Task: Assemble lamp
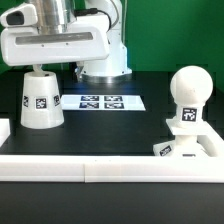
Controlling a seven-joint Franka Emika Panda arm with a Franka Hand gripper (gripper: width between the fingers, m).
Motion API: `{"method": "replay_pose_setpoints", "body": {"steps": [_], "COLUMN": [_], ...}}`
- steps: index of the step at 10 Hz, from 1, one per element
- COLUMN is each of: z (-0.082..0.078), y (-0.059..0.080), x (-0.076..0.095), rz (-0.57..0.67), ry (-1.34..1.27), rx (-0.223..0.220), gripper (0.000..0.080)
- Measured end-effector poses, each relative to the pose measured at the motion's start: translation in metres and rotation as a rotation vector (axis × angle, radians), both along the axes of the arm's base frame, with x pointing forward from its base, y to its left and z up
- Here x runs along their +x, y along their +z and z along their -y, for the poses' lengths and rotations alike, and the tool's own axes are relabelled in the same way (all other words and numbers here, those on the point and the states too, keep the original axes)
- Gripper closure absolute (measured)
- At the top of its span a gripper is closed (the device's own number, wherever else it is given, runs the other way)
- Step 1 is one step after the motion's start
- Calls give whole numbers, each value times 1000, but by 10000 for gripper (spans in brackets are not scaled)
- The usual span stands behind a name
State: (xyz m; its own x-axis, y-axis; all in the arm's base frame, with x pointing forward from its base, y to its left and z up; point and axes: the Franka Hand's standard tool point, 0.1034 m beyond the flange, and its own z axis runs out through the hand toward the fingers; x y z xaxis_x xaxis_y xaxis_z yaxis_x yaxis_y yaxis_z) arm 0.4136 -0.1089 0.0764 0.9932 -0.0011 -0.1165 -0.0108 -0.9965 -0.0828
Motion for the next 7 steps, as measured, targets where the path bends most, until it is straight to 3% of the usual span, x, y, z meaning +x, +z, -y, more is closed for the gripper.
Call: {"method": "replay_pose_setpoints", "body": {"steps": [1,2,3,4,7], "z": [0,0,0,0,-1], "y": [0,0,0,1,1], "x": [0,0,0,1,1], "rz": [0,0,0,2,1], "ry": [0,0,0,1,1], "rx": [0,0,0,0,1], "gripper": [509,509,691,753,753]}}
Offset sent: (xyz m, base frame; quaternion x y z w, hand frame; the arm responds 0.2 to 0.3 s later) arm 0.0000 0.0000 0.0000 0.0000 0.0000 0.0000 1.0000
